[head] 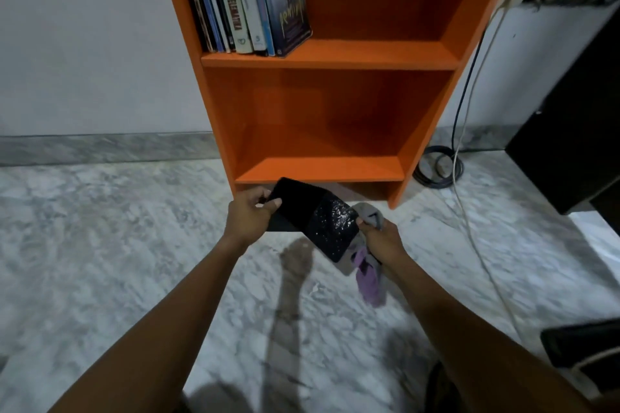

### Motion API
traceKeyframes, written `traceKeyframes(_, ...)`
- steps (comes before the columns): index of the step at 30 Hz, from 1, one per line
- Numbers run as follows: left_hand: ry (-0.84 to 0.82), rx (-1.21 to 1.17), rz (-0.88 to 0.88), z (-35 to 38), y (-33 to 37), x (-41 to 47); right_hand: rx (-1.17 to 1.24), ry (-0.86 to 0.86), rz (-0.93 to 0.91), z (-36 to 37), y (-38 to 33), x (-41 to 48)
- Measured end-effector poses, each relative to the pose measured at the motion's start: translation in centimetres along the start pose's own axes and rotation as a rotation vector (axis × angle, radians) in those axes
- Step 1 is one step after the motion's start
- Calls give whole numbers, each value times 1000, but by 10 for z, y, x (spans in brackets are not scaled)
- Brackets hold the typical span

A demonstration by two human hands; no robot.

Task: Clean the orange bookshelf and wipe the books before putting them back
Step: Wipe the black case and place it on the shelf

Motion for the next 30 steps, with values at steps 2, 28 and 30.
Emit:
traceKeyframes(2, -177, -333, -167, -5, 17, -11, -1, 101, -159, -15, -22, -2)
traceKeyframes(28, -432, -643, -707, 49, 71, -42, -1130, 451, -1083, 3, -63, -39)
traceKeyframes(30, -405, -642, -710, 49, 74, -41, -1109, 465, -1140, 10, -55, -33)
Point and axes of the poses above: each hand's wrist, its own x-axis towards the middle knuckle, its own z-axis out of the palm, y = z × x, the point moved 1 cm from there along x, towards the middle knuckle, and after that the axes turned 13 degrees about -x, right-handed, at the moved point
